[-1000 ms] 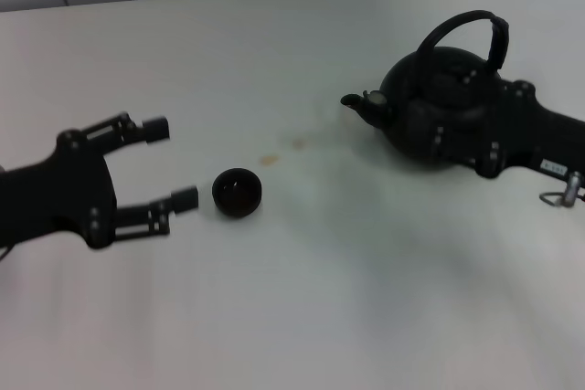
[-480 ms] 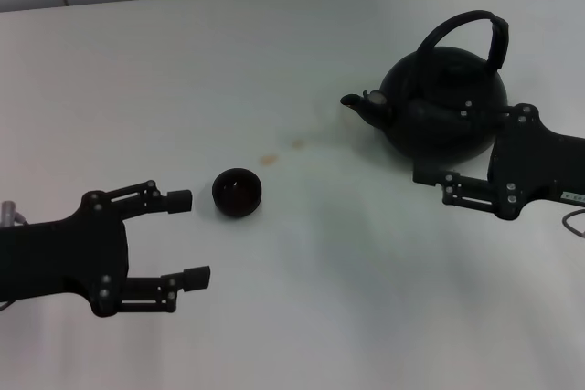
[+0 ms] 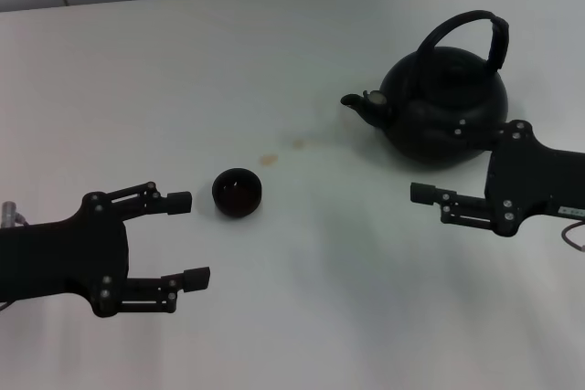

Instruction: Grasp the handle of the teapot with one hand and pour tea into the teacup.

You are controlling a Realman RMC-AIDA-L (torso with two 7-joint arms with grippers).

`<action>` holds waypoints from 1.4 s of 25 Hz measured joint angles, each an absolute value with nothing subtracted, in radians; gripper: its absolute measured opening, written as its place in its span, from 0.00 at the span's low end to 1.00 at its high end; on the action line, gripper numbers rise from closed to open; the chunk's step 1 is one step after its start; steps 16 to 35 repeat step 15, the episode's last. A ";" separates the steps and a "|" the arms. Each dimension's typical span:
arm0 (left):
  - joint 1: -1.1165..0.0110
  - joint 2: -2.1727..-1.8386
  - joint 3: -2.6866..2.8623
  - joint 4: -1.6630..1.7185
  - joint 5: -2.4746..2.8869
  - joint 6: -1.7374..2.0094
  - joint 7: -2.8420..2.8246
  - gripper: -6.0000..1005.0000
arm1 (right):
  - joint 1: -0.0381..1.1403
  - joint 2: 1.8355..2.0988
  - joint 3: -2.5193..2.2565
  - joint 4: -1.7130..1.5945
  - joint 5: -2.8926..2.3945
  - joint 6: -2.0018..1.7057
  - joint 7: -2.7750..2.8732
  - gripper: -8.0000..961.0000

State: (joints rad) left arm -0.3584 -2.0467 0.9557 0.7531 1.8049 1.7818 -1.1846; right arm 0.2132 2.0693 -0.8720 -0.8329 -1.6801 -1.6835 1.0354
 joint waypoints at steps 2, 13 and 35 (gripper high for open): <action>-0.358 -2.047 0.954 0.753 1.805 1.781 -1.183 0.87 | 0.214 2.071 -0.873 -0.833 -1.680 -1.684 1.035 0.65; -0.360 -2.048 0.953 0.753 1.806 1.780 -1.183 0.87 | 0.222 2.074 -0.880 -0.829 -1.681 -1.684 1.034 0.65; -0.360 -2.048 0.953 0.753 1.806 1.779 -1.183 0.87 | 0.222 2.075 -0.881 -0.827 -1.681 -1.684 1.034 0.65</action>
